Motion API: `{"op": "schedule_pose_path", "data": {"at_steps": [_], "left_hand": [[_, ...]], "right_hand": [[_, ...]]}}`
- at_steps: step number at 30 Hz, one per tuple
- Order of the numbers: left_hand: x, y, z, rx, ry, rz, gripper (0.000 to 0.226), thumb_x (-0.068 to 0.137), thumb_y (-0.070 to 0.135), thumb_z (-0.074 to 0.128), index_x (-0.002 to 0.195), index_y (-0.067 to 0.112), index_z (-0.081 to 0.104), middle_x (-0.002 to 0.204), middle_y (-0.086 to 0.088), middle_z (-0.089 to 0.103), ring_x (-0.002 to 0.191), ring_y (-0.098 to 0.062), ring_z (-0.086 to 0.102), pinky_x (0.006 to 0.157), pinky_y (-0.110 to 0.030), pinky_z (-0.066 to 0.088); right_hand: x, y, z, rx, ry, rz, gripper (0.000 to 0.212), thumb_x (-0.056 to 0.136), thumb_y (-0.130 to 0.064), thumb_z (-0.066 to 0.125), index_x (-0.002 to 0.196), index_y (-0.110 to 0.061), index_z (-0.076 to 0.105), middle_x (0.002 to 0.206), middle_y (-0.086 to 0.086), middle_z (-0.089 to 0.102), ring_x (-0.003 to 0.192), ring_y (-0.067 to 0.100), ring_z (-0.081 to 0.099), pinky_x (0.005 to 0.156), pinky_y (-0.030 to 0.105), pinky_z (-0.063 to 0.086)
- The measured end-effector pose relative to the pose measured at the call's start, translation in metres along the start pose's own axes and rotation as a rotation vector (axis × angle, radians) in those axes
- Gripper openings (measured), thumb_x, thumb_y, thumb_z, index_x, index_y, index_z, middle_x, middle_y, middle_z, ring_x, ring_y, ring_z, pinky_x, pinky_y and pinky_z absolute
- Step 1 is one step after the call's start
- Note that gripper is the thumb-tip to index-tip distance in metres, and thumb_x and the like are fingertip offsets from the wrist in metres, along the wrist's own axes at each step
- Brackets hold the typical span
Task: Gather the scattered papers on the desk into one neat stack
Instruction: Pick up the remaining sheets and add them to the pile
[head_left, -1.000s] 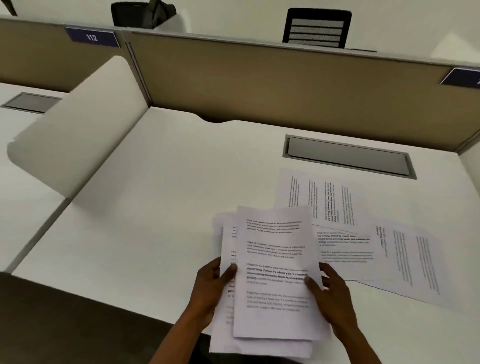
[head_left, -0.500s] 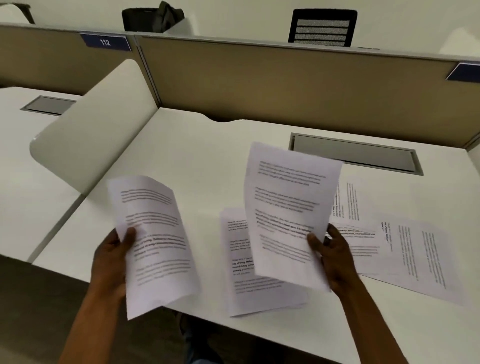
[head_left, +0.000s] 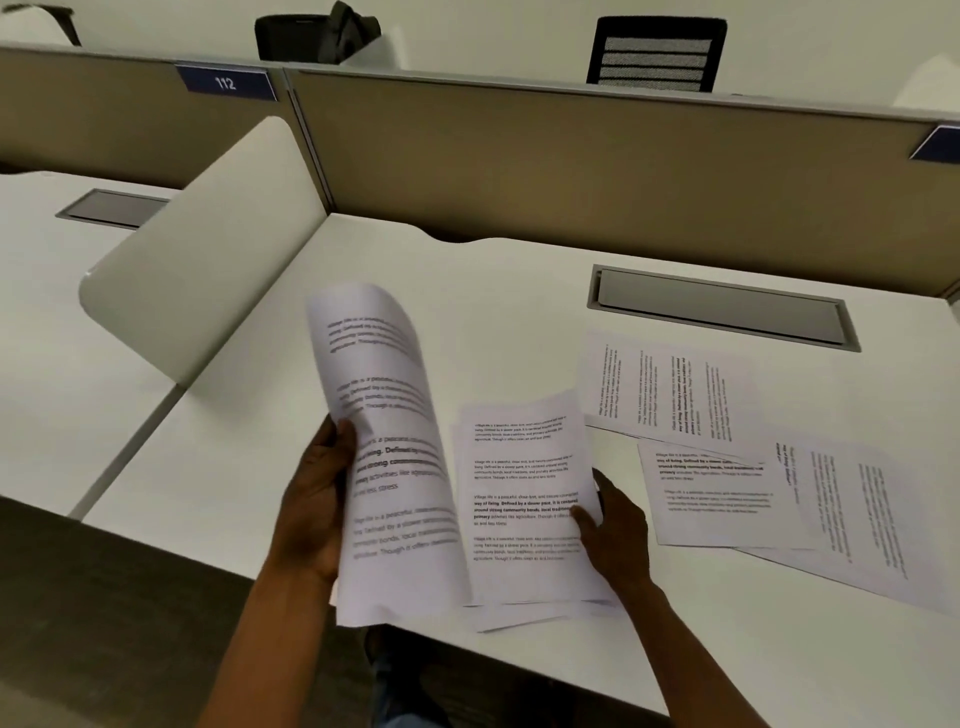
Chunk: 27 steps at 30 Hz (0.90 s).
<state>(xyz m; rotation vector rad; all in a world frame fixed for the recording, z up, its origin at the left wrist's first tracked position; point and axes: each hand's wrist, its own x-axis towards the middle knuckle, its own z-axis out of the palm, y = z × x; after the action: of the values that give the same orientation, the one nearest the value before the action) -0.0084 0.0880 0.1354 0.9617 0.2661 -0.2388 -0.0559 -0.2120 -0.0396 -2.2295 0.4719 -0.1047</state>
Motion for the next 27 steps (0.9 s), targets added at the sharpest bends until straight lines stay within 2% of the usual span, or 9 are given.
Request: {"op": "schedule_pose_path", "data": {"at_steps": [2,4,8,10,12,16,19,22,27], "left_hand": [[0.001,-0.013,0.017,-0.061,-0.087,-0.042,0.033,0.101,0.023,0.038,0.115,0.015,0.067,0.105,-0.013,0.073,0.090,-0.030,0.073,0.077,-0.047,0.061],[0.016,-0.038,0.022,-0.028,-0.096,-0.114,0.031,0.096,0.021,0.043,0.112,0.015,0.068,0.100,-0.013,0.075,0.084,-0.029,0.074,0.070,-0.042,0.062],[0.050,-0.095,0.007,0.241,-0.076,-0.303,0.035,0.098,0.022,0.050,0.129,0.009,0.061,0.126,-0.021,0.066,0.103,-0.033,0.070,0.080,-0.043,0.058],[0.059,-0.118,0.001,0.401,-0.053,-0.350,0.031,0.100,0.022,0.053,0.127,0.012,0.063,0.125,-0.016,0.068,0.103,-0.029,0.071,0.078,-0.038,0.059],[0.069,-0.137,-0.008,0.544,-0.017,-0.333,0.026,0.098,0.021,0.058,0.120,0.014,0.066,0.116,-0.011,0.073,0.094,-0.023,0.074,0.073,-0.033,0.060],[0.075,-0.156,-0.012,0.874,0.073,-0.222,0.032,0.090,0.031,0.067,0.118,0.015,0.068,0.114,-0.008,0.073,0.094,-0.021,0.071,0.088,-0.037,0.057],[0.070,-0.161,-0.008,1.105,0.158,-0.042,0.032,0.089,0.025,0.070,0.117,0.010,0.068,0.108,-0.009,0.072,0.088,-0.021,0.066,0.083,-0.032,0.051],[0.065,-0.164,-0.014,1.313,0.264,0.132,0.050,0.085,0.029,0.073,0.128,0.006,0.061,0.119,-0.015,0.064,0.108,-0.033,0.061,0.094,-0.042,0.048],[0.063,-0.170,-0.049,1.554,0.185,0.114,0.069,0.083,0.048,0.068,0.141,0.015,0.051,0.147,-0.016,0.043,0.137,-0.036,0.035,0.109,-0.056,0.035]], "right_hand": [[-0.002,-0.002,-0.003,-0.005,0.043,0.022,0.063,0.085,-0.019,0.073,0.142,-0.010,0.047,0.126,0.014,0.061,0.111,0.028,0.062,0.094,0.033,0.049],[-0.004,-0.003,-0.008,-0.005,0.122,0.042,0.062,0.083,-0.020,0.075,0.140,-0.013,0.050,0.124,0.013,0.057,0.101,0.027,0.063,0.087,0.040,0.054],[-0.011,0.003,-0.025,0.085,0.224,0.074,0.051,0.082,-0.005,0.074,0.130,-0.011,0.058,0.122,0.014,0.058,0.089,0.019,0.058,0.078,0.032,0.046],[-0.013,0.009,-0.035,0.106,0.243,0.092,0.046,0.081,-0.006,0.075,0.125,-0.013,0.062,0.120,0.012,0.059,0.089,0.018,0.057,0.078,0.030,0.045],[-0.012,0.017,-0.046,0.091,0.299,0.121,0.040,0.081,-0.012,0.076,0.119,-0.016,0.063,0.116,0.008,0.061,0.089,0.018,0.060,0.078,0.033,0.049],[-0.006,0.038,-0.076,0.036,0.400,0.169,0.037,0.081,-0.015,0.076,0.117,-0.017,0.065,0.115,0.008,0.061,0.089,0.020,0.063,0.078,0.041,0.056],[0.003,0.052,-0.099,-0.007,0.426,0.199,0.039,0.081,-0.017,0.076,0.118,-0.017,0.064,0.116,0.008,0.061,0.094,0.024,0.065,0.080,0.043,0.057],[0.019,0.062,-0.115,-0.074,0.415,0.211,0.043,0.081,-0.024,0.076,0.121,-0.015,0.062,0.119,0.010,0.061,0.102,0.027,0.065,0.086,0.044,0.056],[0.061,0.067,-0.143,-0.176,0.306,0.354,0.061,0.085,-0.035,0.072,0.135,-0.007,0.052,0.134,0.020,0.053,0.126,0.036,0.049,0.104,0.044,0.041]]}}
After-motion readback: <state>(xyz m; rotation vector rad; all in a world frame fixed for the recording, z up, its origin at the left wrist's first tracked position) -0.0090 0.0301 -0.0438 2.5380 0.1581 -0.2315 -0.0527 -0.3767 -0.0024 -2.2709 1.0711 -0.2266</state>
